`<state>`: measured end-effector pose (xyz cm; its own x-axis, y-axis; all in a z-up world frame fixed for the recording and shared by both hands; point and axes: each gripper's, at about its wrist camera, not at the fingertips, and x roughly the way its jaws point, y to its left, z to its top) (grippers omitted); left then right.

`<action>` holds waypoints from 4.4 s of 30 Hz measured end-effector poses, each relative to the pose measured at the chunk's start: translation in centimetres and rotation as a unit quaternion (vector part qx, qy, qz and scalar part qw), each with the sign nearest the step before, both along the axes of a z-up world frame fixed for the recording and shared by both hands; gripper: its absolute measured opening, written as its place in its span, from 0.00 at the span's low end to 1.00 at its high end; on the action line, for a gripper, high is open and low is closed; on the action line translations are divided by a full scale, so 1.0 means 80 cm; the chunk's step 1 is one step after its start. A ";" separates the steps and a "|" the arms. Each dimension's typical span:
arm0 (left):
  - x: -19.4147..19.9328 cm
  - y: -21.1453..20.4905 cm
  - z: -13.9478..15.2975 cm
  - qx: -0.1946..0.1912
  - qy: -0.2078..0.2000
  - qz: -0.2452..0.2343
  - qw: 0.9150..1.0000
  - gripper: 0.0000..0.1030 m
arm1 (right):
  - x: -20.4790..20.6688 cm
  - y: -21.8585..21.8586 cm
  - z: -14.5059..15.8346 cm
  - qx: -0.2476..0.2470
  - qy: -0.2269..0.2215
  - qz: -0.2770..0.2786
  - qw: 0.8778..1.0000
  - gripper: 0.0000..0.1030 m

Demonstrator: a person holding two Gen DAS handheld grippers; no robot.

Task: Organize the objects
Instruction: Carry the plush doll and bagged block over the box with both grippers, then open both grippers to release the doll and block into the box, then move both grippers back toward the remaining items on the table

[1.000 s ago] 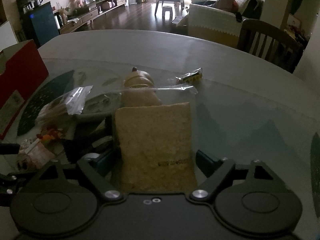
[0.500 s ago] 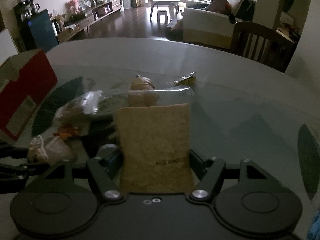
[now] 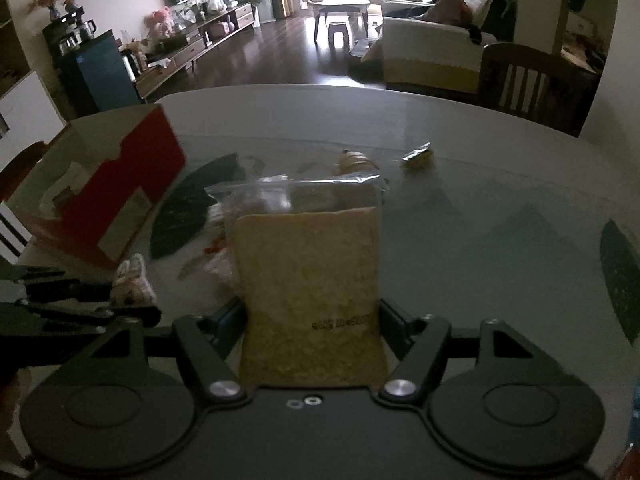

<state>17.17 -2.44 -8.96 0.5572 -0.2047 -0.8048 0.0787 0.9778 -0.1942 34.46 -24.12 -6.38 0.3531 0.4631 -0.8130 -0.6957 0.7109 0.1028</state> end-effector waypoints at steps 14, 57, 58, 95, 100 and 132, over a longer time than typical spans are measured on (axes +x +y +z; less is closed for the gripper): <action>-0.036 0.066 0.043 -0.025 -0.003 -0.036 0.999 0.46 | -0.081 0.062 0.031 0.004 0.011 -0.001 1.000 0.68; 0.032 0.343 0.056 0.047 -0.038 -0.027 0.998 0.46 | -0.101 0.408 0.008 -0.060 -0.022 0.040 0.997 0.68; 0.037 0.344 0.053 0.048 -0.034 -0.028 0.998 0.46 | -0.099 0.415 0.004 -0.064 -0.021 0.043 0.997 0.68; 0.093 0.333 -0.005 0.073 0.054 -0.057 0.994 0.65 | -0.095 0.413 -0.017 -0.043 0.018 0.067 0.997 0.69; 0.083 0.336 0.003 0.068 0.043 -0.051 0.995 0.65 | -0.101 0.398 -0.003 -0.027 0.022 0.074 0.997 0.70; -0.007 0.215 0.098 0.021 -0.048 -0.031 0.998 0.76 | -0.137 0.203 0.054 0.034 -0.027 0.098 0.994 0.78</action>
<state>16.64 14.74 -1.09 0.6191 -0.2083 -0.7572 0.1557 0.9776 -0.1416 23.46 -7.91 -2.08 0.2930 0.5801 -0.7600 -0.8256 0.5544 0.1049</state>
